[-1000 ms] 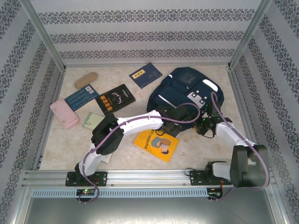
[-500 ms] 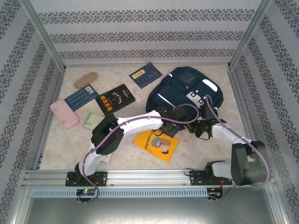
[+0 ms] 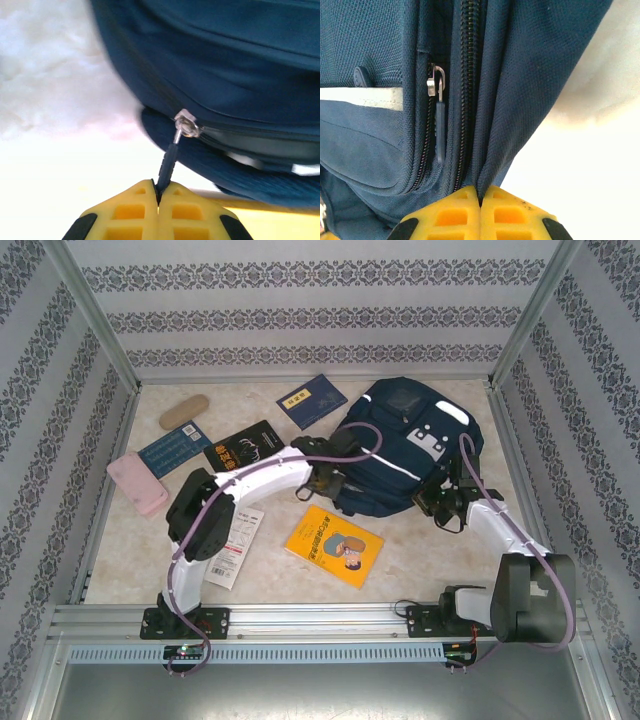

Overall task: Pack the student bag
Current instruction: Unzip the student bag at the top-right of the table.

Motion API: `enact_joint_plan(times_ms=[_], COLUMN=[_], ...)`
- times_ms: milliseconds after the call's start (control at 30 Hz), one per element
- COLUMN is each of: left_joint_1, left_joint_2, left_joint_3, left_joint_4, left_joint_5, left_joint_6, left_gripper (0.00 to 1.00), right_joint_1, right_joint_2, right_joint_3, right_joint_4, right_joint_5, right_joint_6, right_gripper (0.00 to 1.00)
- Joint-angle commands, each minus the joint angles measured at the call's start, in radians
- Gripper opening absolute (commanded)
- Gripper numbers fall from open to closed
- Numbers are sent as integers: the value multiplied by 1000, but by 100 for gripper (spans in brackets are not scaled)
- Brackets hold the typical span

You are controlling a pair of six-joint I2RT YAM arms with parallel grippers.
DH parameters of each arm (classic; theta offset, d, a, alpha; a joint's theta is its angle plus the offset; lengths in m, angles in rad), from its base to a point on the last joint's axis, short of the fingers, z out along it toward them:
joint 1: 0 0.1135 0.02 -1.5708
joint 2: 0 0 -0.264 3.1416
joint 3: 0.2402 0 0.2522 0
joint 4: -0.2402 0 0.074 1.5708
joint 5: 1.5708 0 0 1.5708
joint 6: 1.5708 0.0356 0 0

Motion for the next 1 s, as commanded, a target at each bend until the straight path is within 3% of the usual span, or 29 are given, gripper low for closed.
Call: enact_joint_plan(times_ms=[0, 167, 267, 533, 733, 767, 833, 900, 967], left_joint_1=[81, 133, 127, 9, -37, -36, -27, -8, 17], left_joint_2=[-4, 65, 57, -21, -22, -21, -18, -14, -10], left_joint_3=[-15, 60, 60, -35, -26, -22, -9, 8, 25], left_joint_4=[-76, -62, -43, 13, 43, 47, 53, 61, 76], left_joint_5=[-104, -98, -36, 68, 128, 127, 130, 158, 197], left_joint_6=[60, 128, 144, 116, 41, 40, 47, 45, 38], left_gripper=[0, 0, 0, 0, 0, 1, 23, 28, 30], right_joint_1=[-40, -62, -69, -93, -136, -136, -136, -134, -129], right_joint_2=[-9, 35, 82, 216, 272, 273, 262, 235, 196], right_joint_3=[31, 79, 137, 307, 362, 359, 351, 337, 319], right_joint_4=[-46, -42, -42, -41, -40, -38, -30, -32, -44], right_joint_5=[108, 134, 171, 236, 190, 183, 158, 142, 125], right_joint_6=[-59, -90, -112, -158, -167, -171, -172, -163, -147], right_gripper=[0, 0, 0, 0, 0, 7, 16, 41, 51])
